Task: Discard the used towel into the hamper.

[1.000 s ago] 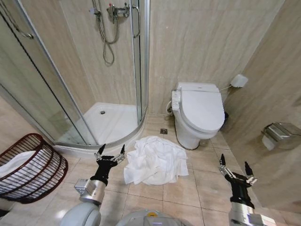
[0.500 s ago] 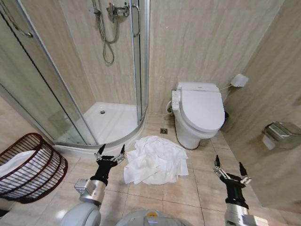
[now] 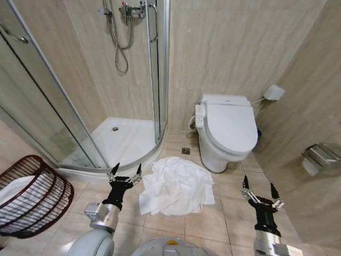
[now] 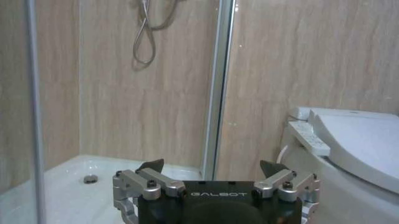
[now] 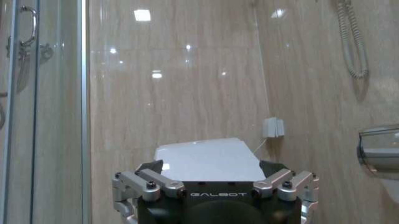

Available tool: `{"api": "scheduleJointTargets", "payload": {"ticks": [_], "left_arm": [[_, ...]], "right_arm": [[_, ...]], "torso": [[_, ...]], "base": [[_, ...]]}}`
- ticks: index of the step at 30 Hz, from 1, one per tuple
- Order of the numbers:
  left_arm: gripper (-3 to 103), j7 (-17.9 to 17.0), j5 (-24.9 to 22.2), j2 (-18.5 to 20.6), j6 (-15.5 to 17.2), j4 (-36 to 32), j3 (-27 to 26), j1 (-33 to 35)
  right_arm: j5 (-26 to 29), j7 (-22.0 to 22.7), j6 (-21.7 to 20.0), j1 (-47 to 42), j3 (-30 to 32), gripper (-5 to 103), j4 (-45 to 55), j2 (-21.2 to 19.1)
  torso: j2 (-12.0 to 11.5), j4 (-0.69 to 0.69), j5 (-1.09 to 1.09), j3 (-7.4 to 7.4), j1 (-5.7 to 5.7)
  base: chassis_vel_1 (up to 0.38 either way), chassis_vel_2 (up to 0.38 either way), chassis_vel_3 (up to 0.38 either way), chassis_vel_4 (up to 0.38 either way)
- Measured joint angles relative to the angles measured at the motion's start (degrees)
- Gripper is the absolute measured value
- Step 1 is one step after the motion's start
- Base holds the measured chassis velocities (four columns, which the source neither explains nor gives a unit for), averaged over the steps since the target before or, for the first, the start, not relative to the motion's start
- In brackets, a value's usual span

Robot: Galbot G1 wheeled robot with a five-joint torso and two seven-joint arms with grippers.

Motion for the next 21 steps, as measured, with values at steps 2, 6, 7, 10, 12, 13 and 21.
{"api": "scheduleJointTargets", "payload": {"ticks": [2,6,7,10,12,13,21], "left_arm": [[100,0.0,0.0,0.0,0.0,0.0,0.0,0.0],[100,0.0,0.0,0.0,0.0,0.0,0.0,0.0],[100,0.0,0.0,0.0,0.0,0.0,0.0,0.0],[100,0.0,0.0,0.0,0.0,0.0,0.0,0.01],[100,0.0,0.0,0.0,0.0,0.0,0.0,0.0],[100,0.0,0.0,0.0,0.0,0.0,0.0,0.0],[100,0.0,0.0,0.0,0.0,0.0,0.0,0.0]], "right_arm": [[0.14,-0.27,0.0,0.24,0.06,100,-0.57,-0.13],[1.97,-1.37,-0.69,0.75,0.46,100,-1.91,-0.95],[2.69,-1.83,-1.06,0.9,0.51,100,-2.25,-1.23],[4.27,-3.98,-2.27,1.5,0.61,100,-3.47,-2.22],[5.37,-5.89,-4.41,2.23,0.54,100,-4.14,-2.98],[5.37,-5.89,-4.41,2.23,0.54,100,-4.14,-2.98],[12.1,-10.48,-16.02,5.09,-0.15,100,-4.95,-7.36]], "torso": [[0.02,0.0,0.0,0.0,0.0],[0.07,0.0,0.0,0.0,-0.01],[0.07,0.0,0.0,0.01,-0.01],[0.1,0.01,0.0,0.03,-0.01],[0.11,0.0,0.01,0.04,-0.01],[0.11,0.0,0.01,0.04,-0.01],[0.14,0.01,0.0,0.07,0.03]], "base": [[0.0,0.0,0.0,0.0],[0.041,-0.016,-0.024,0.011],[0.056,-0.02,-0.029,0.025],[0.019,-0.003,-0.007,0.01],[0.0,0.0,0.0,0.0],[0.0,0.0,0.0,0.0],[0.04,0.052,0.068,0.045]]}}
